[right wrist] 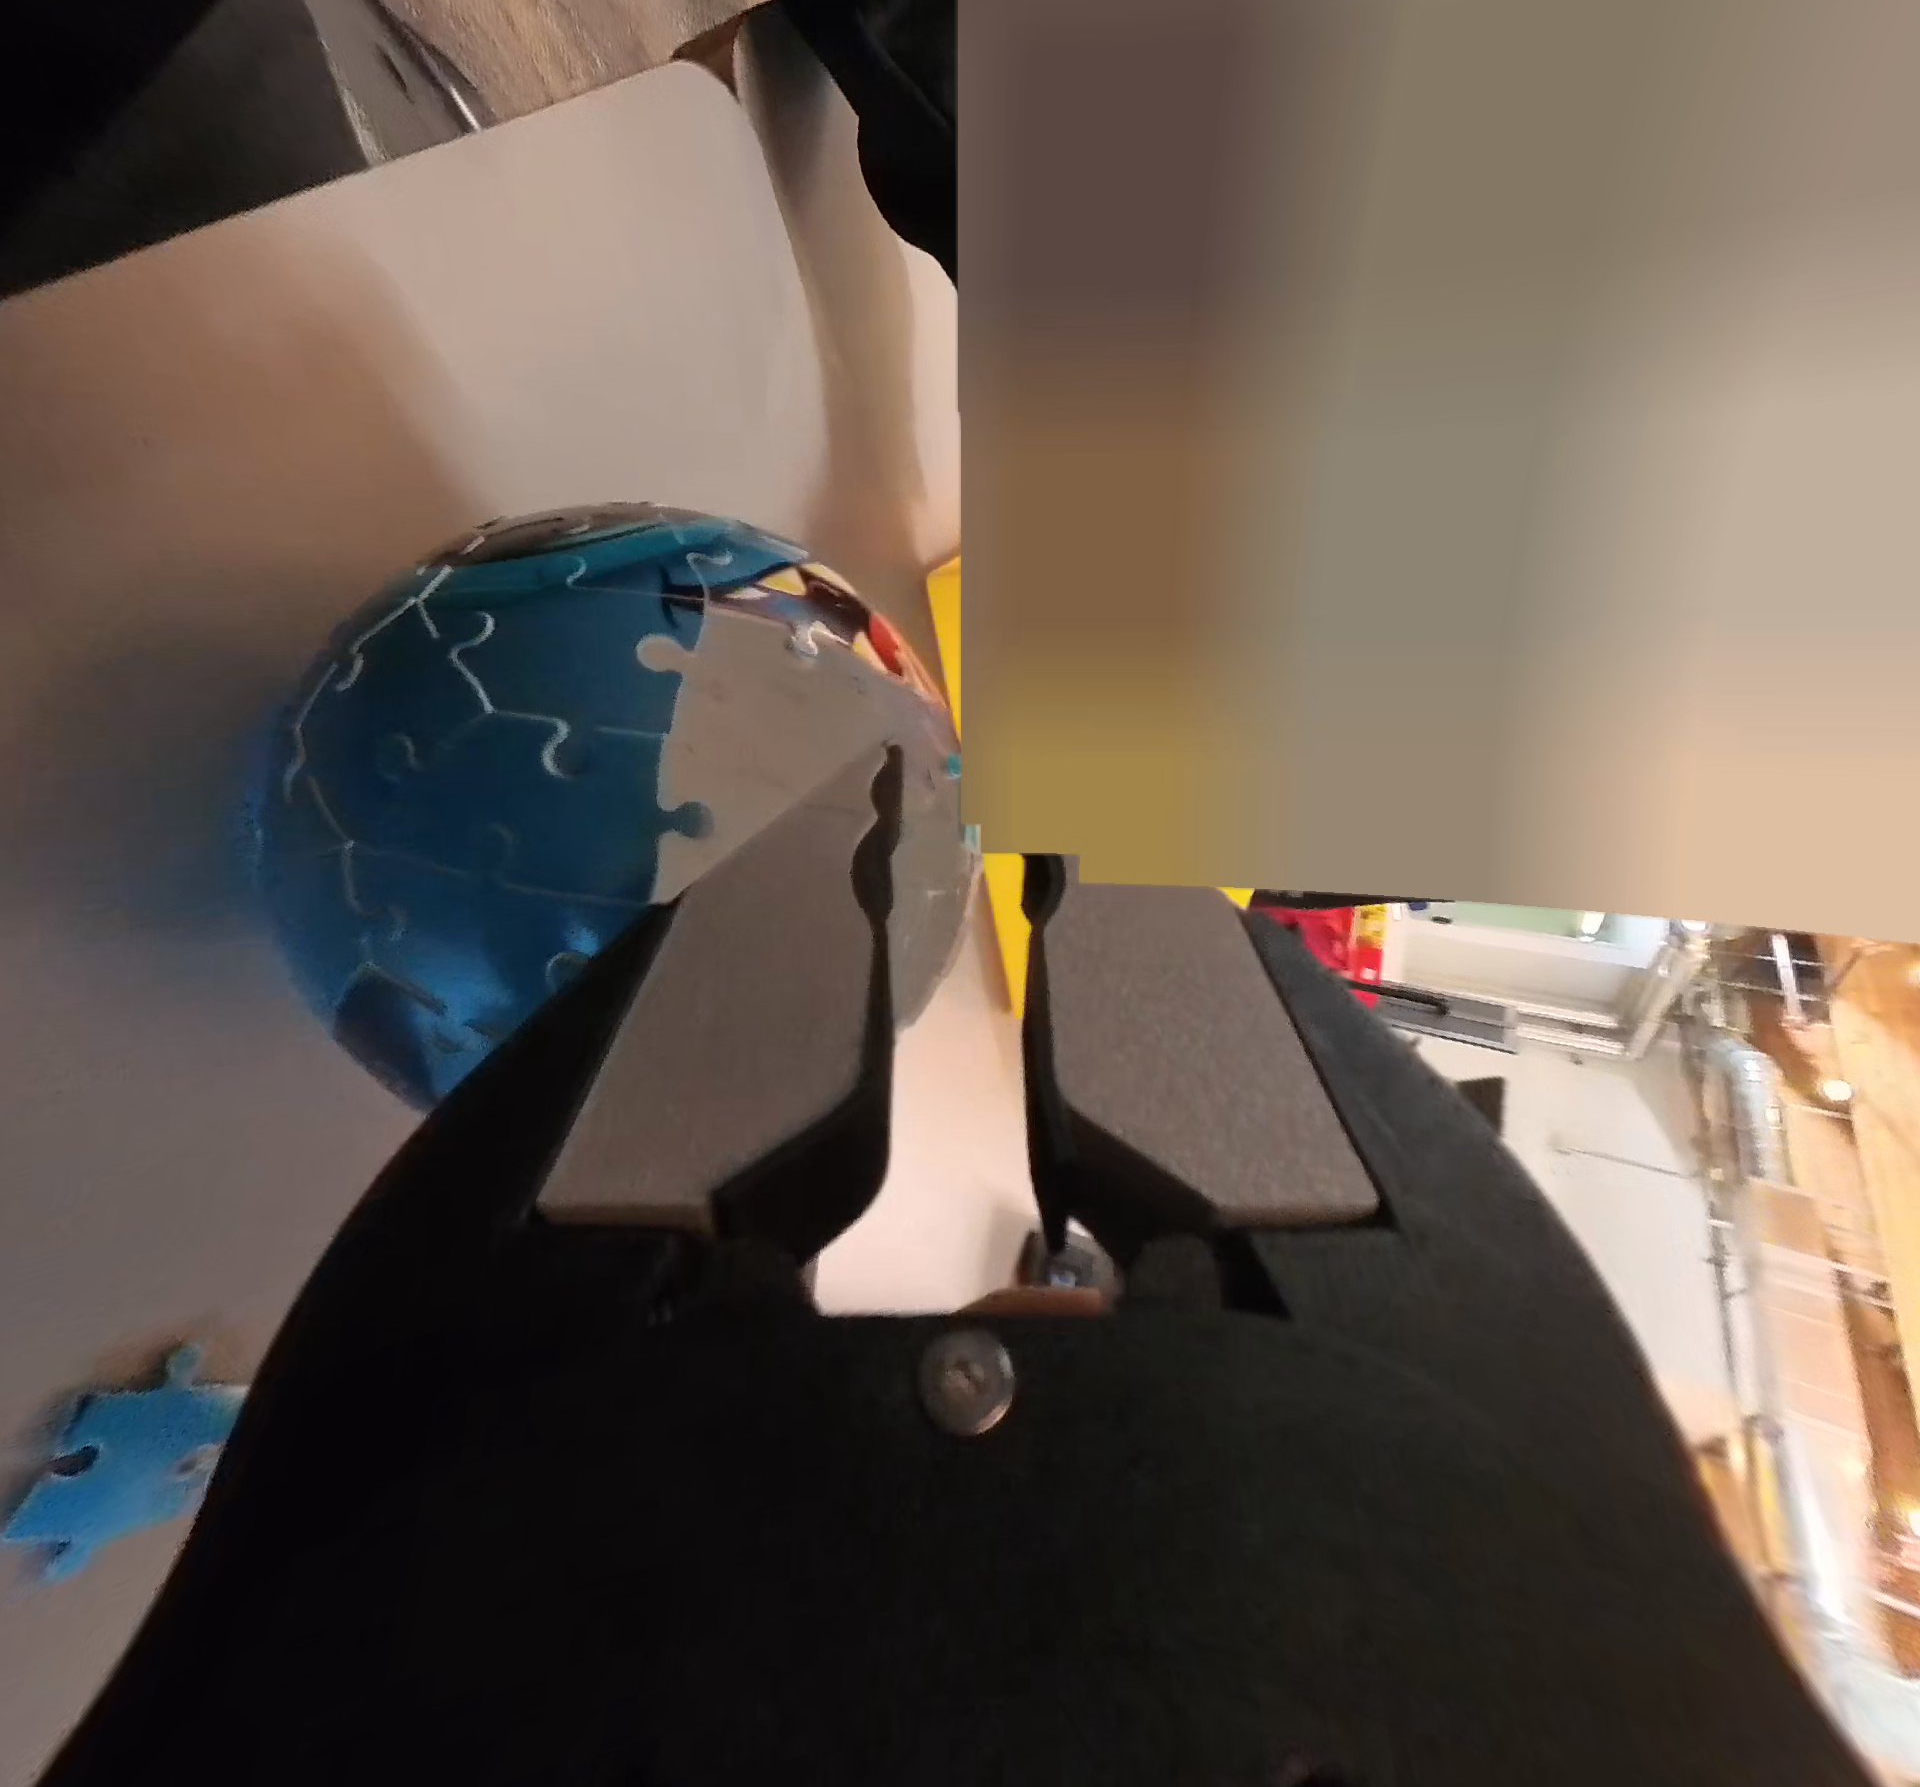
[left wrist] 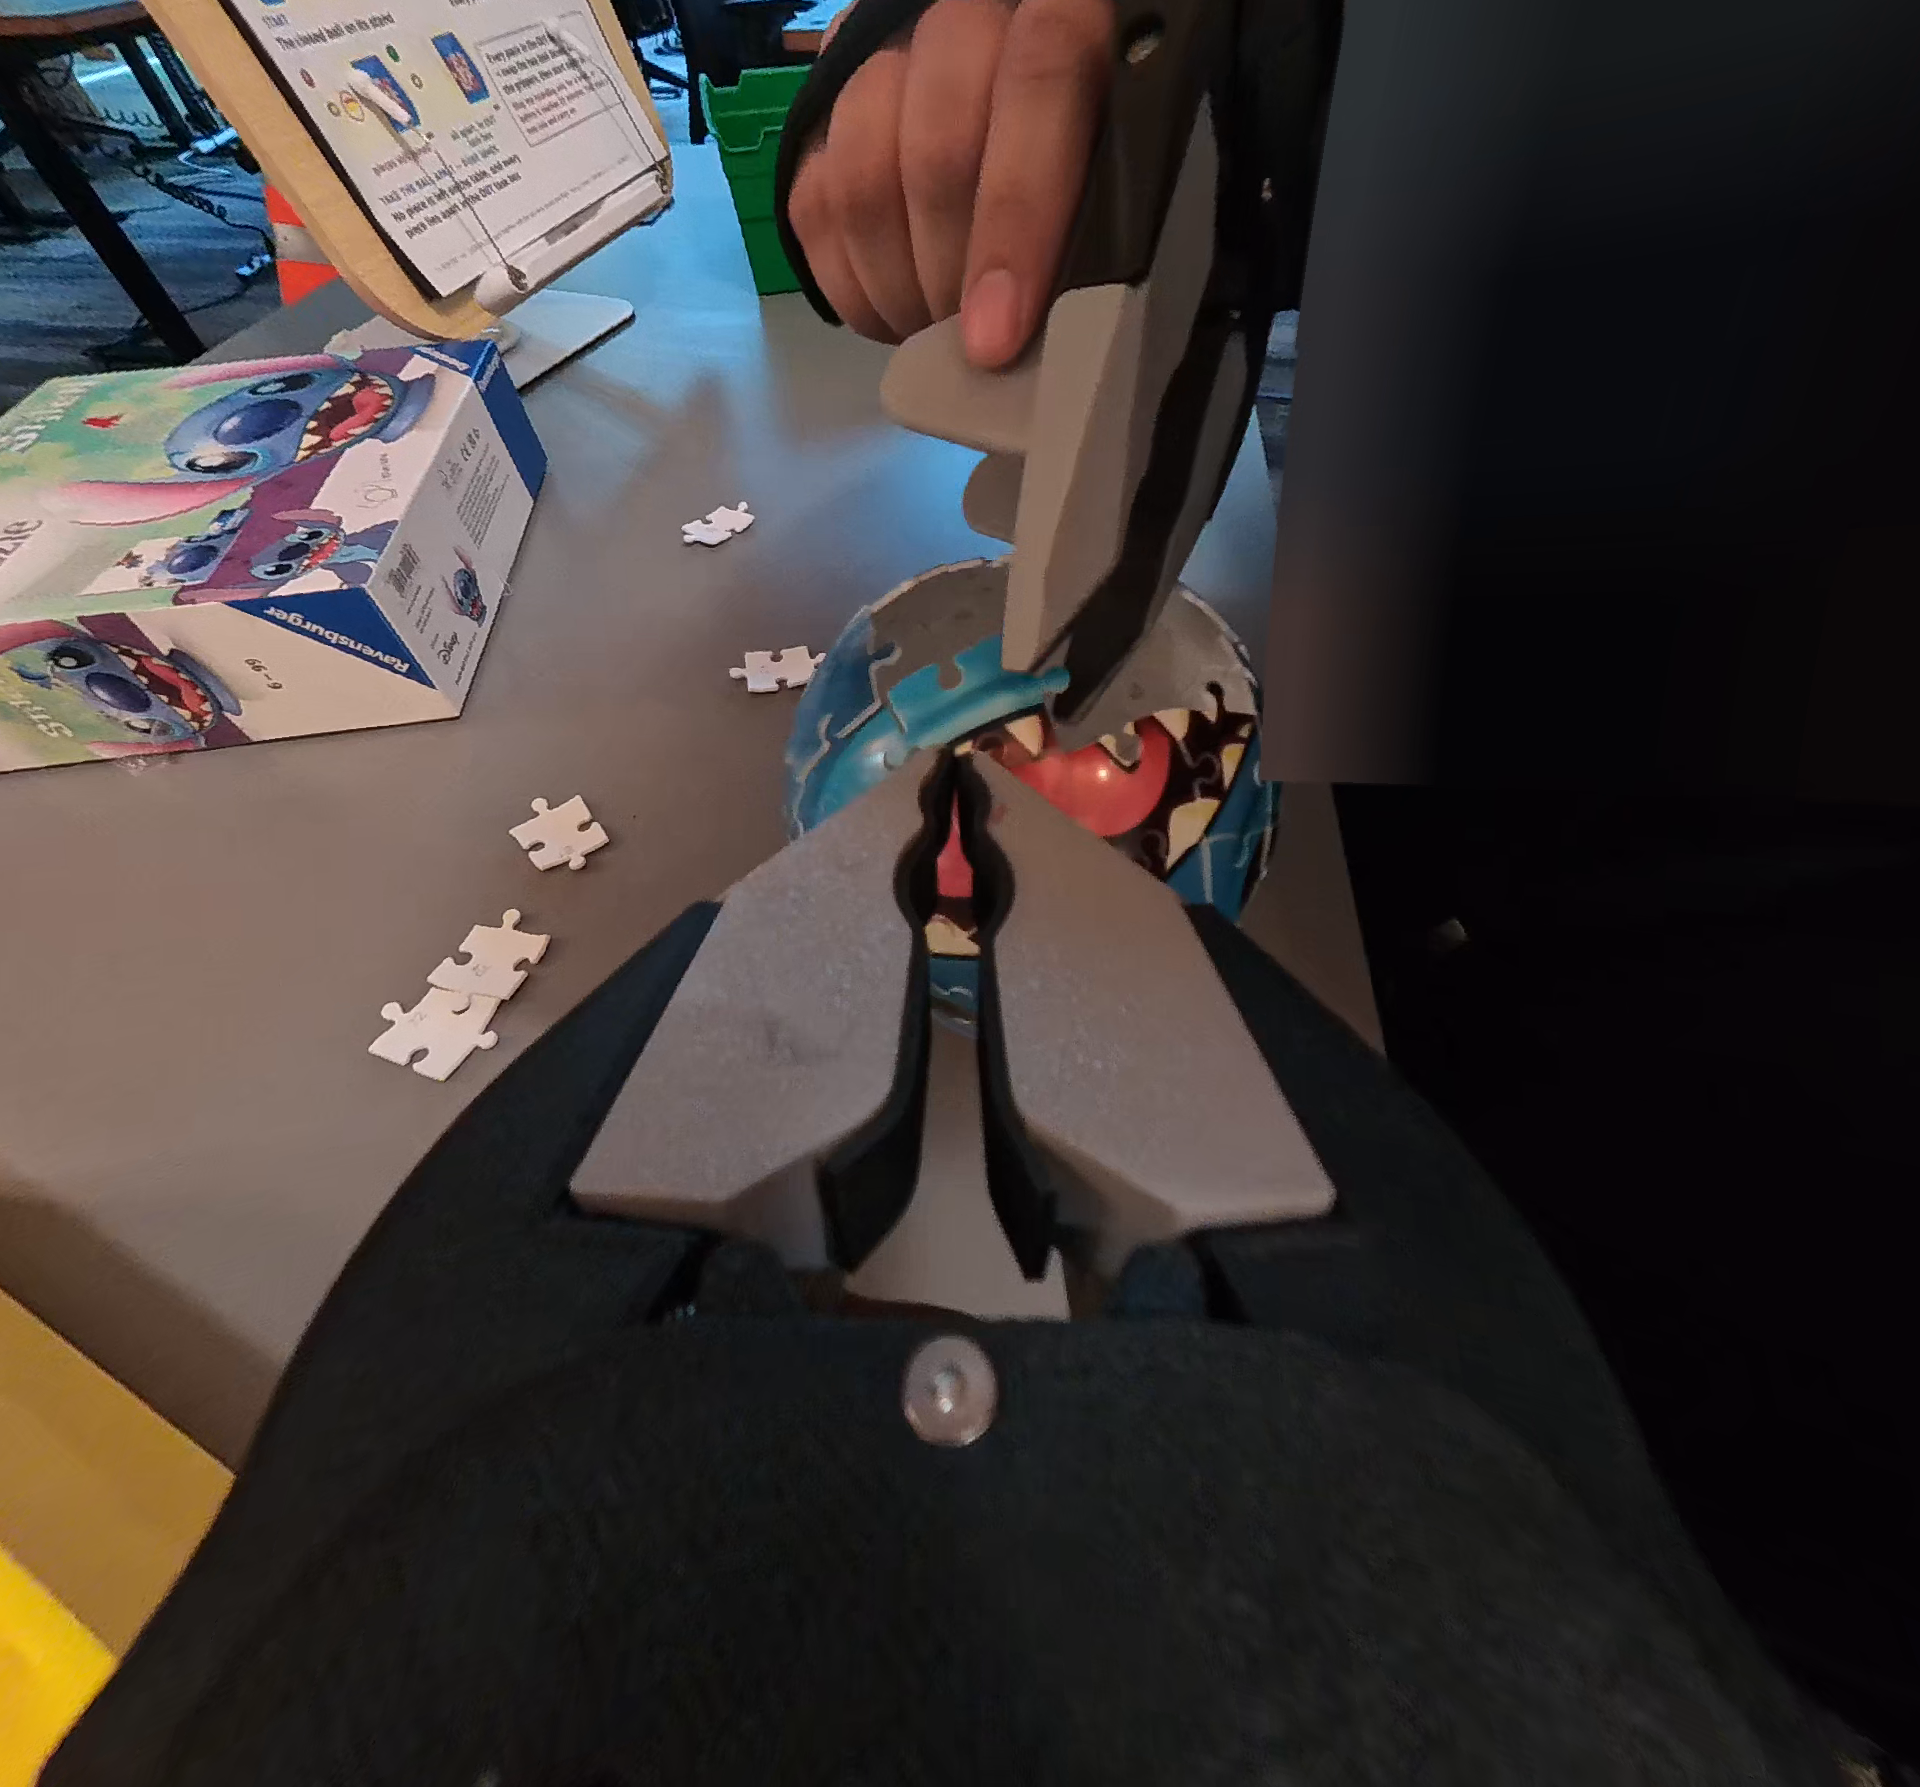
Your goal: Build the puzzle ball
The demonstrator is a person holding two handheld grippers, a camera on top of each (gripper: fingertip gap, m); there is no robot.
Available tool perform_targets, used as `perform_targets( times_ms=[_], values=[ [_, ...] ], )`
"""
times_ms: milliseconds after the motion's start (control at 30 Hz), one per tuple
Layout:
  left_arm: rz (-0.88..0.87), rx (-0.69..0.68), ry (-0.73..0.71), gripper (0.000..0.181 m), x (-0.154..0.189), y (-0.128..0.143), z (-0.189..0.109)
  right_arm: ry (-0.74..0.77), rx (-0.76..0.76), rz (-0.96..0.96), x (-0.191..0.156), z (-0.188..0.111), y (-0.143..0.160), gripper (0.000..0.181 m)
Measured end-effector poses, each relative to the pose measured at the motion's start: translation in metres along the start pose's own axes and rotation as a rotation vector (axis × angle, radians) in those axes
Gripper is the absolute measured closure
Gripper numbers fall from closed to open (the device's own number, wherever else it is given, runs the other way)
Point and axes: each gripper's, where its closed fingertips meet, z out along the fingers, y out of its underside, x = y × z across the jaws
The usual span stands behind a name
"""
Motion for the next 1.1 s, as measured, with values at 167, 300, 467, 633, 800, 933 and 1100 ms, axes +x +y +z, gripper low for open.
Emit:
perform_targets(
  times_ms=[167,300,467,633,800,933,1100],
  values=[
    [0.001,0.006,-0.006,0.181,-0.001,0.0,-0.001,-0.058,0.081,0.12,0.0,-0.005,-0.005,0.155],
    [-0.017,0.031,-0.023,0.181,-0.004,-0.001,-0.005,-0.093,0.185,0.263,0.01,-0.017,-0.013,0.153],
    [-0.045,0.08,-0.069,0.181,-0.012,0.004,-0.008,-0.023,0.317,0.56,0.047,-0.046,0.0,0.163],
    [-0.108,0.146,-0.087,0.181,-0.021,0.009,-0.019,0.112,0.406,0.857,0.057,-0.087,0.044,0.16],
    [-0.179,0.194,-0.161,0.169,-0.042,0.011,-0.024,0.225,0.398,1.094,0.018,-0.101,0.107,0.156],
    [-0.245,0.191,-0.175,0.159,-0.053,0.018,-0.022,0.205,0.367,1.213,-0.019,-0.09,0.141,0.152],
    [-0.223,0.184,-0.143,0.157,-0.045,0.018,-0.018,0.152,0.394,1.266,-0.024,-0.082,0.145,0.144]
  ],
)
